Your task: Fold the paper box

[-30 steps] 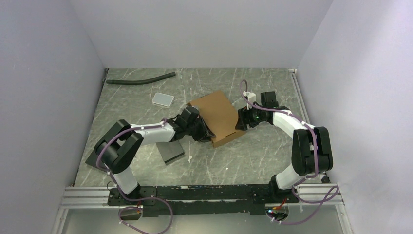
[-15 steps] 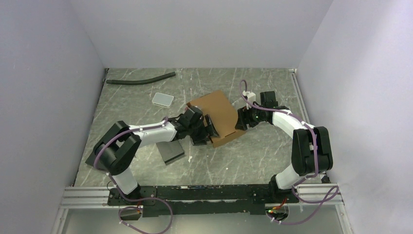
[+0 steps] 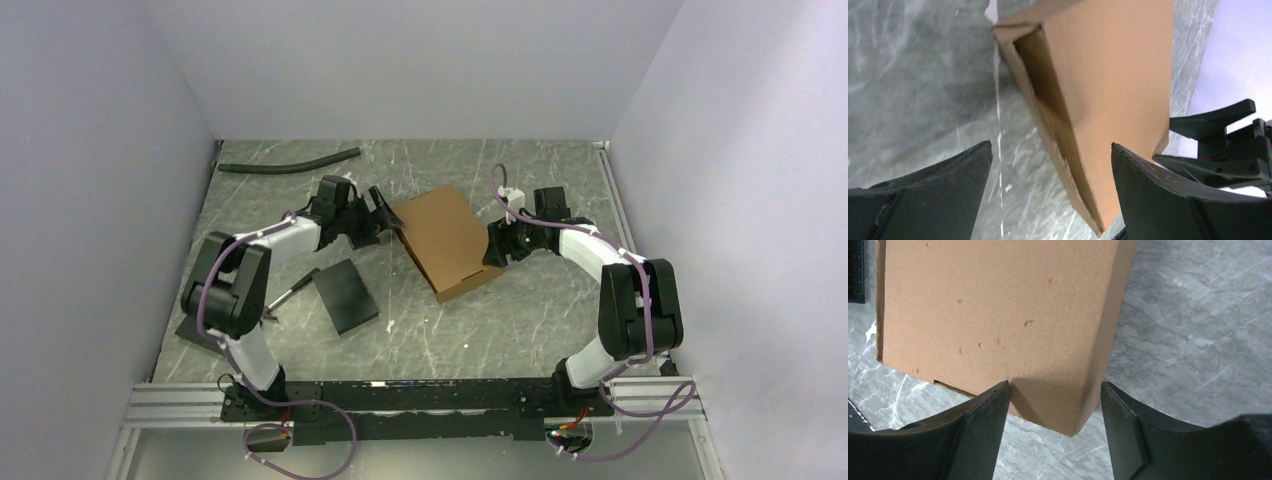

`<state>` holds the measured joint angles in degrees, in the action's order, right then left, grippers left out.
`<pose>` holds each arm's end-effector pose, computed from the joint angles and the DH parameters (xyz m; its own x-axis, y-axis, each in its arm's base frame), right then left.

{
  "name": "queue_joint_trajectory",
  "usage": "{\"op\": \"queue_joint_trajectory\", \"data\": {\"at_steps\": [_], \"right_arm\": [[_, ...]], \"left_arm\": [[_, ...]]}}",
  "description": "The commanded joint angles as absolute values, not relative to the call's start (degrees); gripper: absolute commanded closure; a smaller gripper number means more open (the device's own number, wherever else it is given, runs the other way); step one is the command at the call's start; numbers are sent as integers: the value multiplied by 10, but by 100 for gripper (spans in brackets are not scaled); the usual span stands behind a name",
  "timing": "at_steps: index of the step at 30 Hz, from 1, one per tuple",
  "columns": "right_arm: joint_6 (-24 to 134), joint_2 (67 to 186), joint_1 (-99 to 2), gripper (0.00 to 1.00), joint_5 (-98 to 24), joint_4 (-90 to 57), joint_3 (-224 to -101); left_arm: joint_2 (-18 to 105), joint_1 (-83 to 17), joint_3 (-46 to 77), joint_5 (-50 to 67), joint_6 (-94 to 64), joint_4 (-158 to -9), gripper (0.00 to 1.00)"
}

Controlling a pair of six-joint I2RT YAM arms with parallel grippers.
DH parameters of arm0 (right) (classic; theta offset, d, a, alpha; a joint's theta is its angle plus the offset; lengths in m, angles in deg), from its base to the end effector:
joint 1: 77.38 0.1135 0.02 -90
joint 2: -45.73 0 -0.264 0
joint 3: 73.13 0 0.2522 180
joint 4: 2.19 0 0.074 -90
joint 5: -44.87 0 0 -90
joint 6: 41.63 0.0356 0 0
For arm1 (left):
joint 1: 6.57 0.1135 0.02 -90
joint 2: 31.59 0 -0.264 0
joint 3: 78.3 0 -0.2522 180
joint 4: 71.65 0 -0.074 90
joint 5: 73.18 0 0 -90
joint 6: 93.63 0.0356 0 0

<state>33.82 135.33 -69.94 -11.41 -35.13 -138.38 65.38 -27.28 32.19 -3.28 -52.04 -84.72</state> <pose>0.2988 0.0589 0.1863 -0.7058 -0.3029 -0.6404 -0.6018 0.7333 0.3164 0.3301 -0.1379 0.1894 -0.8346 -0.4353 -0.3375 -0.0720 0.6936 -0.7167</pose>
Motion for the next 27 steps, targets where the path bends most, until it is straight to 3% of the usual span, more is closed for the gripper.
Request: {"op": "queue_joint_trajectory", "data": {"at_steps": [1, 5, 7, 12, 15, 18, 23, 27], "right_arm": [[316, 1381, -686, 31, -154, -369, -1376], [315, 1382, -685, 30, -155, -369, -1376], [314, 1384, -684, 30, -157, -369, -1376], [312, 1386, -683, 31, -159, -369, -1376], [311, 1386, -682, 31, -160, -369, -1376], [311, 1386, -682, 31, -160, -370, -1377], [309, 1378, -682, 30, -161, -371, -1378], [314, 1369, -686, 29, -140, -371, -1379]], "left_arm": [[725, -271, 239, -83, -478, -876, 9], [782, -270, 167, -82, -481, -912, 19], [808, -270, 136, -89, -484, -930, 33], [846, -271, 86, -93, -472, -968, 87], [838, -271, 96, -99, -470, -960, 94], [814, -271, 121, -104, -461, -939, 89], [721, -271, 188, -70, -440, -901, 43], [636, -270, 251, -42, -426, -876, 19]]}}
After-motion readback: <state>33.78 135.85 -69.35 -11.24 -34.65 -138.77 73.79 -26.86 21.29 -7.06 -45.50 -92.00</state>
